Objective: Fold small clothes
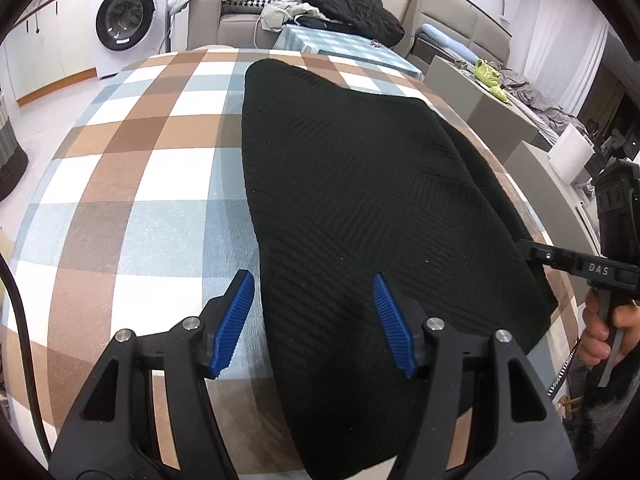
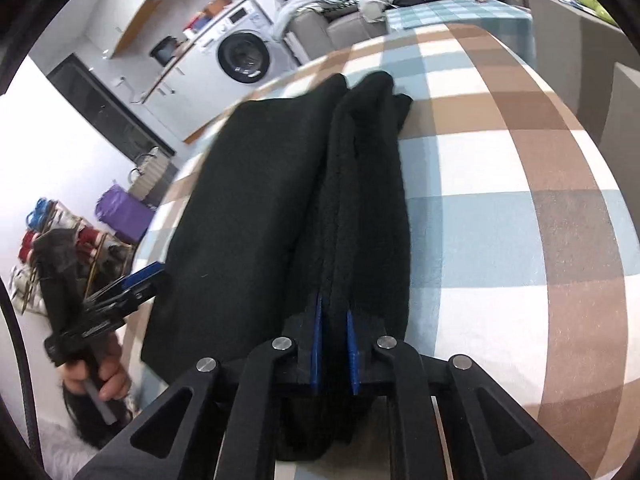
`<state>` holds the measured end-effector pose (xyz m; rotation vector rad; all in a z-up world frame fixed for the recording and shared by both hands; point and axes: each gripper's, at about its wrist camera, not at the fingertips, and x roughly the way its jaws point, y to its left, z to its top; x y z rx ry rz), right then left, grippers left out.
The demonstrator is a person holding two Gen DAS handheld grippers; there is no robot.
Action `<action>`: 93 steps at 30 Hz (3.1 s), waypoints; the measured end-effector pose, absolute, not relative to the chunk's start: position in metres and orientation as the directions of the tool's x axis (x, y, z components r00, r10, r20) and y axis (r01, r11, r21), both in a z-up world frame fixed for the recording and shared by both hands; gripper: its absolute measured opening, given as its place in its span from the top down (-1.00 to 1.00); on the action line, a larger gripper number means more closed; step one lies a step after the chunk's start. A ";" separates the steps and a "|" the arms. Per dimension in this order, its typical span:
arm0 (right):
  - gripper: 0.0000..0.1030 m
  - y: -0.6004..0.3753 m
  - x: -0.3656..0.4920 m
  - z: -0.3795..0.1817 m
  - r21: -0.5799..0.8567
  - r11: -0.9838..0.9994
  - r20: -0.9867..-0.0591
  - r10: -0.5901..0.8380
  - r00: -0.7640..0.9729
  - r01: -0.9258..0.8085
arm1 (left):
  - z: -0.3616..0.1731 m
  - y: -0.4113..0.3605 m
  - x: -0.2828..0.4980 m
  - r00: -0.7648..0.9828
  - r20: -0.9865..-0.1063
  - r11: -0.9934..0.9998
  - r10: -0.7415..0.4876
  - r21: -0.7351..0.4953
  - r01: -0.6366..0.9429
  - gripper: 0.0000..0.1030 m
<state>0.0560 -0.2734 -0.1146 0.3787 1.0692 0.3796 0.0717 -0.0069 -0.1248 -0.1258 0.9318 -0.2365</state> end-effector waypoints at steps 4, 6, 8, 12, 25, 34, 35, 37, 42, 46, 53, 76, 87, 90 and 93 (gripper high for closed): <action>0.75 -0.276 0.041 -0.117 0.476 0.872 -0.771 0.476 0.424 -0.114 | -0.122 -0.009 0.067 0.578 -0.773 0.965 -0.261 -0.209 0.155 -0.15; 0.75 -0.274 0.044 -0.122 0.458 0.882 -0.783 0.458 0.421 -0.110 | -0.119 -0.011 0.066 0.586 -0.765 0.963 -0.268 -0.210 0.166 -0.15; 0.75 -0.270 0.042 -0.121 0.438 0.892 -0.788 0.439 0.433 -0.107 | -0.116 -0.015 0.065 0.589 -0.757 0.959 -0.282 -0.215 0.183 -0.15; 0.82 -0.263 0.037 -0.118 0.375 0.920 -0.811 0.387 0.438 -0.117 | -0.107 -0.034 0.063 0.585 -0.741 0.943 -0.331 -0.234 0.238 -0.15; 0.44 -0.279 0.020 -0.109 0.422 0.898 -0.767 0.425 0.480 -0.122 | -0.118 -0.142 0.049 0.433 -0.739 0.816 -0.515 -0.269 0.512 -0.15; 0.62 -0.272 0.104 -0.117 0.455 0.878 -0.722 0.461 0.516 -0.147 | -0.129 -0.179 0.037 0.410 -0.762 0.781 -0.501 -0.195 0.593 0.37; 0.76 -0.269 0.110 -0.117 0.449 0.880 -0.722 0.459 0.518 -0.154 | -0.129 -0.180 0.036 0.405 -0.763 0.780 -0.504 -0.200 0.593 0.47; 0.90 -0.266 0.118 -0.117 0.422 0.894 -0.739 0.434 0.516 -0.148 | -0.130 -0.179 0.036 0.402 -0.761 0.780 -0.510 -0.211 0.589 0.52; 0.91 -0.278 0.122 -0.133 0.401 0.914 -0.787 0.381 0.485 -0.069 | -0.128 -0.176 0.034 0.398 -0.762 0.774 -0.511 -0.208 0.597 0.53; 0.80 -0.279 0.115 -0.117 0.402 0.913 -0.761 0.374 0.530 -0.068 | -0.125 -0.170 0.038 0.387 -0.757 0.772 -0.527 -0.237 0.590 0.53; 0.49 -0.255 0.089 -0.086 0.439 0.872 -0.700 0.483 0.526 -0.217 | -0.108 -0.137 0.050 0.444 -0.728 0.816 -0.522 -0.276 0.507 0.44; 0.54 -0.243 0.050 -0.123 0.518 0.818 -0.717 0.575 0.394 -0.250 | -0.118 0.014 0.053 0.613 -0.743 0.963 -0.267 -0.231 0.140 -0.31; 0.86 -0.226 0.003 -0.122 0.408 0.853 -0.743 0.518 0.424 -0.326 | -0.133 -0.011 0.047 0.578 -0.767 0.960 -0.280 -0.230 0.161 -0.31; 0.88 -0.235 0.003 -0.105 0.468 0.815 -0.670 0.579 0.465 -0.340 | -0.128 -0.013 0.044 0.584 -0.762 0.960 -0.280 -0.225 0.168 -0.31; 0.88 -0.240 0.007 -0.117 0.461 0.839 -0.716 0.544 0.438 -0.288 | -0.126 -0.015 0.044 0.587 -0.756 0.957 -0.289 -0.232 0.172 -0.31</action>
